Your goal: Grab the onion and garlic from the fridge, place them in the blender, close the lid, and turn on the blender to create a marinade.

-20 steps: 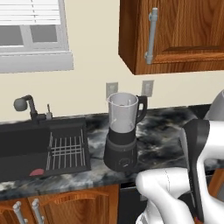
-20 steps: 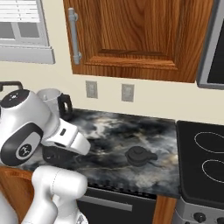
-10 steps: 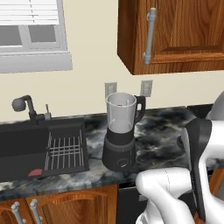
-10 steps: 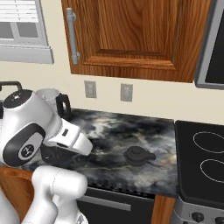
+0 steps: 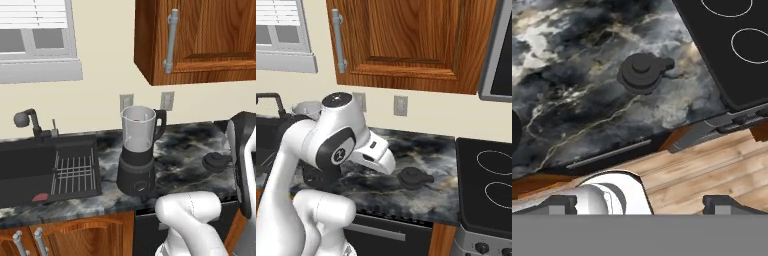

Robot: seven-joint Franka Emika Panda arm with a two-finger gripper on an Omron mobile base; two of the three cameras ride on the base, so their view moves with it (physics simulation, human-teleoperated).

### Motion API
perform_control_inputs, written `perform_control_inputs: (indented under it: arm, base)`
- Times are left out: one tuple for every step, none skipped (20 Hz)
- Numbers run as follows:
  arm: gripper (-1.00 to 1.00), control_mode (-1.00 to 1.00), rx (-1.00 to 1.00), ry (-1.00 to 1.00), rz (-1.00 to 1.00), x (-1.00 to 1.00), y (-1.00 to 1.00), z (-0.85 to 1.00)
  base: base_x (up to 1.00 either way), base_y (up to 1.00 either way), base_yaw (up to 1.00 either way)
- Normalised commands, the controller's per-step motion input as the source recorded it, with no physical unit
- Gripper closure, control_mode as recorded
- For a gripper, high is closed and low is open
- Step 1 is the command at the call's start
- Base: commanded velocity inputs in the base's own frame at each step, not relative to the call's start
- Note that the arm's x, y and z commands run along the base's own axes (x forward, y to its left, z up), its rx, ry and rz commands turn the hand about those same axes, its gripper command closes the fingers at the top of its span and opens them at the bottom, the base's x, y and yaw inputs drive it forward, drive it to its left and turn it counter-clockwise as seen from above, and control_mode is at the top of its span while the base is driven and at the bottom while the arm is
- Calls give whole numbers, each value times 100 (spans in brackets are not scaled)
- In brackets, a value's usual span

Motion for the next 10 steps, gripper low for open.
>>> perform_control_inputs:
  arm:
    - [-100,-100,9,18,-7,73,-61,-9]
    - [-100,-100,17,18,-6,64,-64,-1]
    - [-100,-100,16,16,-6,58,-53,-6]
    - [-100,-100,15,15,-8,56,-44,-2]
    - [-100,-100,16,18,-8,70,-34,-9]
    - [-100,-100,14,21,-7,77,-25,-31]
    - [-100,-100,14,21,-5,75,-36,-41]
    - [-100,-100,10,19,-6,70,-34,-50]
    - [-100,-100,9,19,-6,73,-30,-60]
    - [-100,-100,6,19,-8,73,-26,-83]
  base:
    - [0,0,0]
    - [0,0,0]
    - [0,0,0]
    - [0,0,0]
    - [0,0,0]
    - [0,0,0]
    - [0,0,0]
    - [0,0,0]
    - [0,0,0]
    - [0,0,0]
